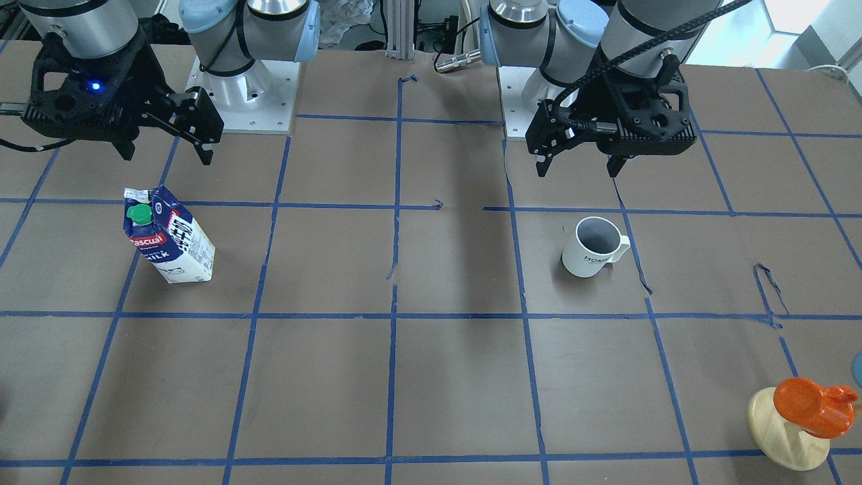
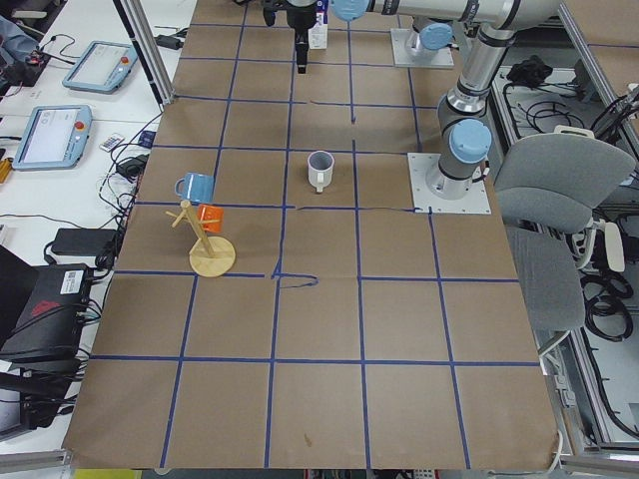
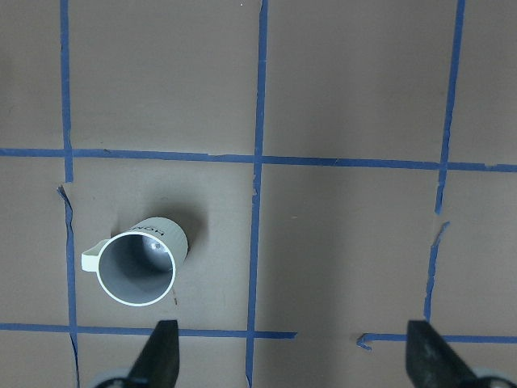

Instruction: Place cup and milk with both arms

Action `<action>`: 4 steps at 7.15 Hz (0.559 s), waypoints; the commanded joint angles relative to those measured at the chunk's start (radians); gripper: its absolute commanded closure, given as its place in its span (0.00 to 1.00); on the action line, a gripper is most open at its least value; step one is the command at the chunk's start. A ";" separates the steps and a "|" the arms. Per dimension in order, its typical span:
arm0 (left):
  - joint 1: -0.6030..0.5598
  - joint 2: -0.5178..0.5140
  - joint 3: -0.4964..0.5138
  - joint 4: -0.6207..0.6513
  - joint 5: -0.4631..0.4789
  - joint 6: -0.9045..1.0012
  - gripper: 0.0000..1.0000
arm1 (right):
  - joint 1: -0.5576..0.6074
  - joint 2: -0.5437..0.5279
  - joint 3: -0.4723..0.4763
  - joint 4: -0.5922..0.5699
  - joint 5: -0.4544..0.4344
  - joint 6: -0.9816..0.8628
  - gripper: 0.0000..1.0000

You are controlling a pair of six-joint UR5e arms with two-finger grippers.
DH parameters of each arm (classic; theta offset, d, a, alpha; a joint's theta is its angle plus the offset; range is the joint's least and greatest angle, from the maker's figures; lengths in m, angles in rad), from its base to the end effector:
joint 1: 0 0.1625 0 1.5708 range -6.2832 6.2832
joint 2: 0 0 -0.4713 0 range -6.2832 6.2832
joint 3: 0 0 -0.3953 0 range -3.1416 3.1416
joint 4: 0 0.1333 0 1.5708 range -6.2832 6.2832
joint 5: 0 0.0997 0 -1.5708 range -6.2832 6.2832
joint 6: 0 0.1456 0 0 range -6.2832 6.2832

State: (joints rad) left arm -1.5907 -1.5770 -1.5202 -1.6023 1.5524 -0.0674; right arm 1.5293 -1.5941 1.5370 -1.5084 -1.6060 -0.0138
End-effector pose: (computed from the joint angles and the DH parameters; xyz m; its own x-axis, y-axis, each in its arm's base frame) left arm -0.1459 -0.4966 0.5071 -0.9987 -0.0472 0.0192 -0.0475 0.9988 -0.0116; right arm 0.1080 -0.4875 0.5102 -0.9990 0.0275 0.0351 0.0277 0.9996 0.0058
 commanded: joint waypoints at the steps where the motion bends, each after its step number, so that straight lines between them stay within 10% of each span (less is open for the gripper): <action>1: 0.000 0.000 0.000 -0.002 0.000 0.000 0.00 | 0.002 0.000 0.000 -0.003 0.001 -0.005 0.00; 4: 0.000 0.005 0.000 -0.004 0.000 0.001 0.00 | -0.017 0.009 0.002 0.002 -0.012 -0.002 0.00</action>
State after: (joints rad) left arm -1.5907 -1.5750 -1.5212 -1.6049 1.5524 -0.0672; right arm 1.5230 -1.5914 1.5369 -1.5098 -1.6090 -0.0139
